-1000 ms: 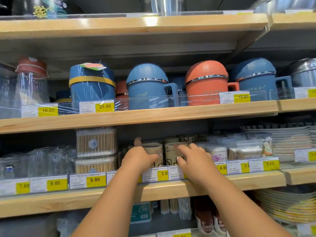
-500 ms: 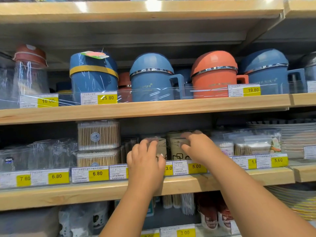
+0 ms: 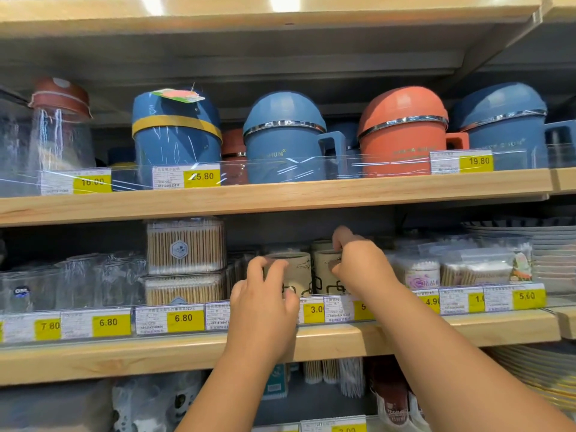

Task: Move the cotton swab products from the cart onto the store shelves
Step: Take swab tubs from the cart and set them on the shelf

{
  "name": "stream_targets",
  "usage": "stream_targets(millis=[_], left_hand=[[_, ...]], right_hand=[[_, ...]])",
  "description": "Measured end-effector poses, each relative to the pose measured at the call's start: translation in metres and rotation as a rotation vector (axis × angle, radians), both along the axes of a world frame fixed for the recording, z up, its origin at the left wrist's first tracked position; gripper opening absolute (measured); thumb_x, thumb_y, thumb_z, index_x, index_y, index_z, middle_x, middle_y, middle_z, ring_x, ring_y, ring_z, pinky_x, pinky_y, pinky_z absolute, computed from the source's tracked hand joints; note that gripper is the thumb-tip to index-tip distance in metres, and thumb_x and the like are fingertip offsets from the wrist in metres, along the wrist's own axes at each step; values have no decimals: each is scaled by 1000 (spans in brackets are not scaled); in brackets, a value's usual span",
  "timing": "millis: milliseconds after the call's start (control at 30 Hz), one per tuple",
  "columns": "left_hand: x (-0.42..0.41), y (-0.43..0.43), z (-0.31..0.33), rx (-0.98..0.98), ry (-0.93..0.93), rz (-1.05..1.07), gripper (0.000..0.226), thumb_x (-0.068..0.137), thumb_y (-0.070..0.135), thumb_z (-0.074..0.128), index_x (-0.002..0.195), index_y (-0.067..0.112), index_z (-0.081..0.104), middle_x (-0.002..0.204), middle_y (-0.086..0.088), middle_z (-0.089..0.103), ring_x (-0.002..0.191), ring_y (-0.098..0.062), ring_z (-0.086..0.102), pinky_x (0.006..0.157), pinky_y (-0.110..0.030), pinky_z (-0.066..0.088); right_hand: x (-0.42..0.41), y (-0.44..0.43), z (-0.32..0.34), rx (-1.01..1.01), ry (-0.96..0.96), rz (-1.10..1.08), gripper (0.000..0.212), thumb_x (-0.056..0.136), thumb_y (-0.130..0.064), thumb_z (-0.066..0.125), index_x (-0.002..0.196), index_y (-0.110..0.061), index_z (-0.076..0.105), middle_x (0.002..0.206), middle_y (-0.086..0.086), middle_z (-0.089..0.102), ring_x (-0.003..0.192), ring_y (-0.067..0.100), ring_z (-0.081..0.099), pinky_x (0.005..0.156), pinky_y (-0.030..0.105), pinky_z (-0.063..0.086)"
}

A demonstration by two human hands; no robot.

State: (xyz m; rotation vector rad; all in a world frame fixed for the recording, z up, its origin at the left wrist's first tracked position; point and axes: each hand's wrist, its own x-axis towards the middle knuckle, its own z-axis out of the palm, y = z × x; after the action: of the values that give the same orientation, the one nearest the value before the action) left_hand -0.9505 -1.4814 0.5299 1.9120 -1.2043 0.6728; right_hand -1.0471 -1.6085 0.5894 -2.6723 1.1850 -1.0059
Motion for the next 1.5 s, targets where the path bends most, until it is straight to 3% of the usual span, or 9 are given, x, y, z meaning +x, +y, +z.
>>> stream_targets(millis=[133,300,600,800,900,1067,1267,1400,1500], left_hand=[[1,0,-2,8,-84,3,24,96,34,40,119,33,48,116,13,37,94,-9,34,100,-28,27],[2,-1,-2,43,-93,23,23,97,38,36,117,36,47,110,16,35,95,-5,36,100,-26,23],[-2,3,1,80,-65,26,25,98,39,36,119,34,47,113,15,37,90,-5,27,103,-27,23],[-4,1,4,122,-77,55,26,98,42,34,117,31,48,108,15,34,90,-5,30,103,-25,25],[-4,-2,7,182,-58,93,31,98,45,31,119,28,47,114,8,42,102,-13,41,106,-29,26],[-6,-8,17,312,7,147,32,96,47,26,112,25,41,105,1,61,104,-23,56,113,-46,19],[-19,-17,14,328,-103,41,25,96,39,32,112,24,44,106,2,59,111,-22,49,109,-43,23],[-26,-26,8,411,-152,22,31,95,38,29,119,26,44,122,4,57,119,-20,44,112,-46,18],[-27,-28,20,457,-50,118,36,92,41,31,114,17,48,116,-6,59,115,-26,47,109,-45,23]], right_hand=[[12,10,-9,-45,76,-18,18,87,-32,53,94,-18,62,98,10,64,90,28,60,71,29,44],[42,-9,0,187,231,-87,31,90,-28,53,117,-14,59,109,8,60,88,26,53,72,31,43],[43,-31,-4,275,427,-49,40,97,-26,44,132,-6,50,131,11,55,115,25,55,85,28,43],[42,-39,3,232,376,-119,33,90,-18,52,120,-7,59,120,11,59,96,27,55,80,34,45],[36,-43,12,247,372,-148,35,88,-13,55,123,-8,58,129,10,57,109,28,57,77,34,45],[2,-20,7,194,229,-24,39,94,-17,44,130,-17,57,136,9,54,121,28,53,98,32,46],[-17,20,-29,78,72,86,33,97,-36,35,107,-13,57,116,13,63,109,30,56,88,37,39],[-19,24,-41,-1,78,12,36,97,-38,29,113,-19,54,110,6,66,111,25,56,106,44,25],[-24,15,-39,-8,60,-92,40,98,-40,30,116,-13,52,114,9,65,112,27,55,103,44,28]])
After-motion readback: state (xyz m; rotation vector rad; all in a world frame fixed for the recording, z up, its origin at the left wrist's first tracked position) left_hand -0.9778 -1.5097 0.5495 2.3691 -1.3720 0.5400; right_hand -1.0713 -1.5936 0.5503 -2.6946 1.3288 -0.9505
